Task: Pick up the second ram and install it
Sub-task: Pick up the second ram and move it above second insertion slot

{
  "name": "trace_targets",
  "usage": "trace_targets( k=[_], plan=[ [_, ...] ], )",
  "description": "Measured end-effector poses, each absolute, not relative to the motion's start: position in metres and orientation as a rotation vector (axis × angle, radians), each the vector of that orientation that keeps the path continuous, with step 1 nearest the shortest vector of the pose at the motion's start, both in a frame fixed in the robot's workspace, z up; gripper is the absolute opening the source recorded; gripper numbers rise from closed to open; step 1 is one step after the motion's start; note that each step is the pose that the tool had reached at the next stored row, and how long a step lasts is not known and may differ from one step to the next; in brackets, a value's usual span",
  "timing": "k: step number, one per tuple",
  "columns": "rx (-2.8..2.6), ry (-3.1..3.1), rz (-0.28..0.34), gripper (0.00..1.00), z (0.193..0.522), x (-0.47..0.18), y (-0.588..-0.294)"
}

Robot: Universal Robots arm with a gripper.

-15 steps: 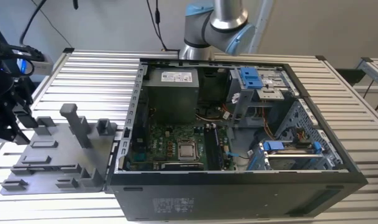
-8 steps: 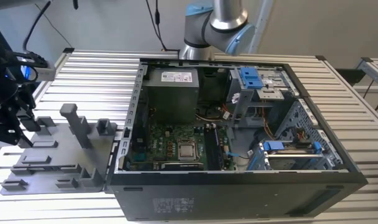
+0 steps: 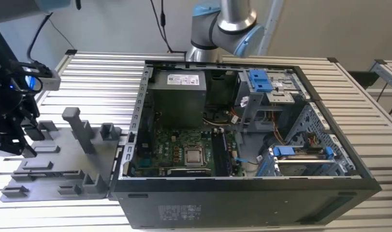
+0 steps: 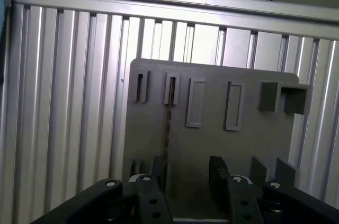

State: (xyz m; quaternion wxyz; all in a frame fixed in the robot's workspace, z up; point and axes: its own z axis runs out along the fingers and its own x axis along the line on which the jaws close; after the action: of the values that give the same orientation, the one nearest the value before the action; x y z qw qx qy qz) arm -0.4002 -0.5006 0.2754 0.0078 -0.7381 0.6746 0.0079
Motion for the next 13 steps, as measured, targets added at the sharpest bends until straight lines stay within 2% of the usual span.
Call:
trace_targets(
  k=[13],
  plan=[
    [-2.31,2.112,0.017,0.48,0.2662,-0.4009,-0.5005]
  ],
)
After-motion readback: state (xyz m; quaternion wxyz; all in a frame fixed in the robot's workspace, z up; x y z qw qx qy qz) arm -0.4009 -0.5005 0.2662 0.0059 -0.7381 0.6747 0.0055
